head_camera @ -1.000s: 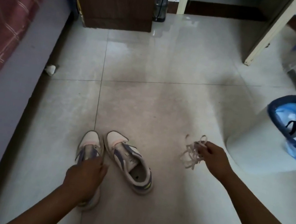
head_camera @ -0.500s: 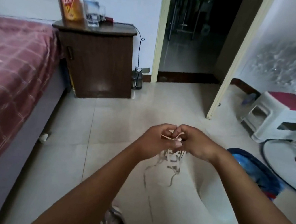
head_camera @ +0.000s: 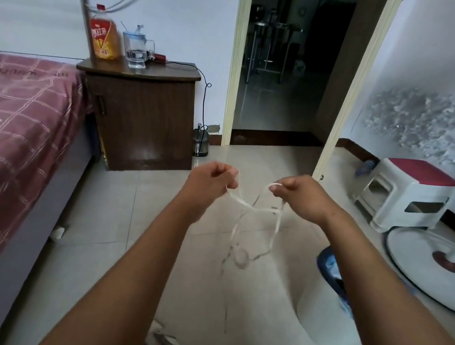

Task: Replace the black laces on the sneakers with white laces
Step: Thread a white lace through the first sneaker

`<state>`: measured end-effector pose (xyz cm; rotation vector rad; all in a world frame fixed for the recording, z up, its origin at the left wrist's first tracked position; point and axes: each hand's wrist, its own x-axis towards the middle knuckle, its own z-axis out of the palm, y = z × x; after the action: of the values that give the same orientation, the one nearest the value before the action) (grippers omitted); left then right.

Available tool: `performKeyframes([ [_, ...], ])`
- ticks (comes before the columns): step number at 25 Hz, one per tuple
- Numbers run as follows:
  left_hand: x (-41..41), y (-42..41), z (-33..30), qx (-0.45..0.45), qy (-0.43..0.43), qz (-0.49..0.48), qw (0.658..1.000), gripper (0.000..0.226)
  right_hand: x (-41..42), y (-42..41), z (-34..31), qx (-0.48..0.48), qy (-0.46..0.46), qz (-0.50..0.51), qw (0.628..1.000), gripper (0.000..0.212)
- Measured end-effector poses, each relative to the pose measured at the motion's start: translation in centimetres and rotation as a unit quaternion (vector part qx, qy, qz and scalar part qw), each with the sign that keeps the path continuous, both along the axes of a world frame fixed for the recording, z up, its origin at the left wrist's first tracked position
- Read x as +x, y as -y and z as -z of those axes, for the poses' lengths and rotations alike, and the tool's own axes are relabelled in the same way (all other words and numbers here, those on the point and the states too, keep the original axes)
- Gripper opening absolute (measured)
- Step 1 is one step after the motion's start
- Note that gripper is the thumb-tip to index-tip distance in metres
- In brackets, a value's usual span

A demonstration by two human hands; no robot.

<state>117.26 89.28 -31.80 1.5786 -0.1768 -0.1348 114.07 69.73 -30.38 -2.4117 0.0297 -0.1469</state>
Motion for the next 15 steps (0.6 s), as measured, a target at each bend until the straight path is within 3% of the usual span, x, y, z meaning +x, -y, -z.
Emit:
performKeyframes([
  [3,0.7,-0.7,-2.7,-0.094,-0.067,0.060,0.992,0.013,-0.3,2.5,-1.5,-0.034,-0.053,-0.008,0.998,0.034],
  [5,0.6,-0.3,-3.8,-0.023,-0.057,0.102,0.993,0.013,-0.9,3.1,-2.3,-0.058,-0.160,-0.050,0.984,0.060],
  [7,0.6,0.7,-5.1,0.081,0.000,0.156,0.984,0.011,-0.9,2.2,-3.5,0.085,-0.180,-0.092,0.976,0.083],
  [9,0.8,1.6,-6.8,0.141,0.037,0.196,0.970,0.009,-0.5,0.9,-4.9,0.223,-0.115,-0.117,0.961,0.074],
  [11,1.3,1.6,-8.4,0.199,0.073,0.209,0.955,0.008,-0.4,-0.2,-5.7,0.288,-0.086,-0.136,0.944,0.039],
  [13,1.9,0.8,-9.3,0.242,0.099,0.210,0.942,0.010,-0.2,-0.5,-5.8,0.317,-0.068,-0.130,0.937,0.020],
  [15,2.5,-0.7,-9.8,0.271,0.108,0.200,0.935,0.017,0.2,0.4,-5.5,0.293,-0.057,-0.097,0.950,0.025],
])
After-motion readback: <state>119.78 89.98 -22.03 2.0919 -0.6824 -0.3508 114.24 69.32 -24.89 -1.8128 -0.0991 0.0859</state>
